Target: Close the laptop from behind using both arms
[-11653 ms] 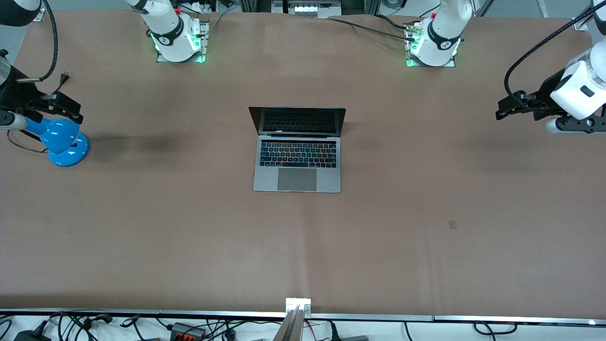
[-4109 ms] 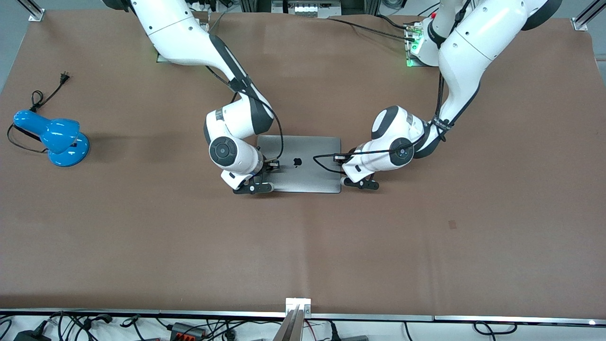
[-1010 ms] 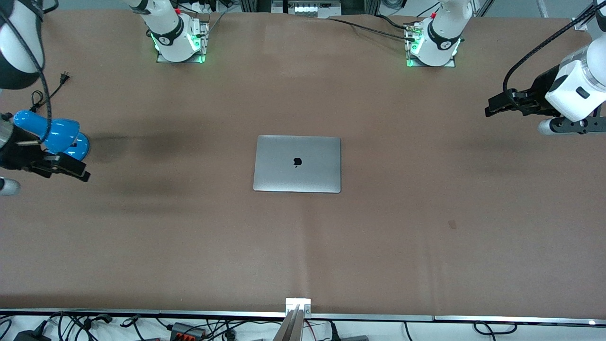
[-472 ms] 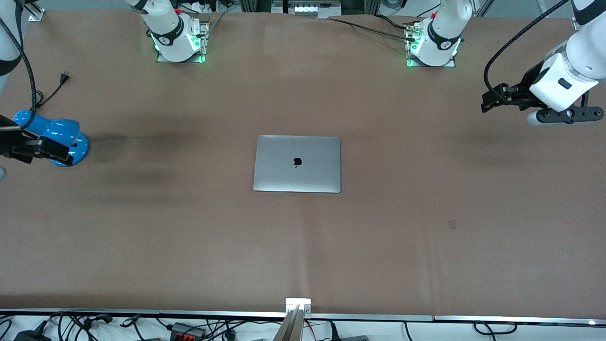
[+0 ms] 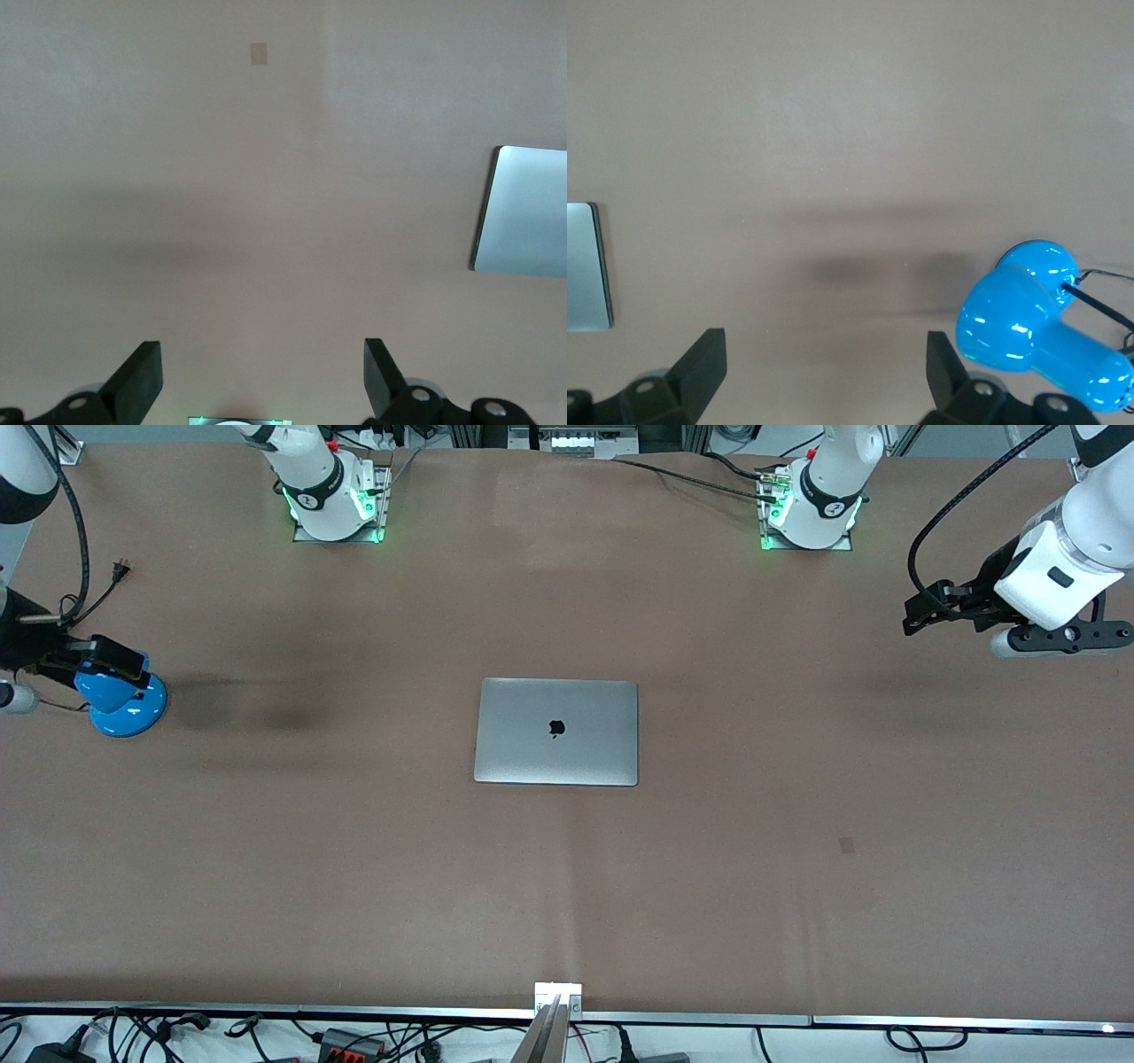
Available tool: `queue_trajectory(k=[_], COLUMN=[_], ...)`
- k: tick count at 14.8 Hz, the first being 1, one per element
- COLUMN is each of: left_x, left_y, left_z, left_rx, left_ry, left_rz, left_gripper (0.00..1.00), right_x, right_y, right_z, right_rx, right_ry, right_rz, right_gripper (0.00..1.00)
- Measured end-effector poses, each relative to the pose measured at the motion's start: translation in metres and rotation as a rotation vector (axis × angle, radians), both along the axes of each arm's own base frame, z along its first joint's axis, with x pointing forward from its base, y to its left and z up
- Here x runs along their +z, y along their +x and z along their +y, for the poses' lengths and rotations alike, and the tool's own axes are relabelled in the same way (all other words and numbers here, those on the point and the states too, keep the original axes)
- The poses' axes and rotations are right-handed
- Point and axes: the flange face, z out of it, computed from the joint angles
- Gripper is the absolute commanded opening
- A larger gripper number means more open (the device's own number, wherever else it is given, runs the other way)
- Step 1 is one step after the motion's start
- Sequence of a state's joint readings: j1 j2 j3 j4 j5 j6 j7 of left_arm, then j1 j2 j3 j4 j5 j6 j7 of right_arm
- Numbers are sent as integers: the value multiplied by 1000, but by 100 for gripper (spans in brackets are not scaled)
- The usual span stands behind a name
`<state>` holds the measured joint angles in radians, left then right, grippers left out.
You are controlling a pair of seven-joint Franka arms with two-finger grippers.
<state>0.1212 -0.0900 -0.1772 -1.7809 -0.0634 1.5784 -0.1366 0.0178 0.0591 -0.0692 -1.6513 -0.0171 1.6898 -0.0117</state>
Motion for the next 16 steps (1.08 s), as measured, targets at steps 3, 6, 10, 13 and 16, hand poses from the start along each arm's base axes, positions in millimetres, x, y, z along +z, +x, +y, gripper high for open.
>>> queue_trajectory(k=[3, 6, 10, 13, 16], left_x=[0, 1, 2, 2, 2], left_y=[0, 0, 0, 0, 0], left_z=[1, 1, 1, 1, 1], left_rx=[3, 3, 3, 3, 3], left_ry=[0, 0, 0, 0, 0], left_rz=[0, -3, -4, 0, 1], left_gripper=[100, 100, 100, 100, 100], right_x=[-1, 6, 5, 0, -2], right_y=[-20, -29, -28, -23, -20], right_z=[0, 2, 4, 7, 8], right_rx=[1, 4, 10, 16, 19], right_ry=[4, 6, 6, 5, 4], right_rz=[-2, -11, -9, -20, -28], right_gripper=[100, 100, 100, 100, 100])
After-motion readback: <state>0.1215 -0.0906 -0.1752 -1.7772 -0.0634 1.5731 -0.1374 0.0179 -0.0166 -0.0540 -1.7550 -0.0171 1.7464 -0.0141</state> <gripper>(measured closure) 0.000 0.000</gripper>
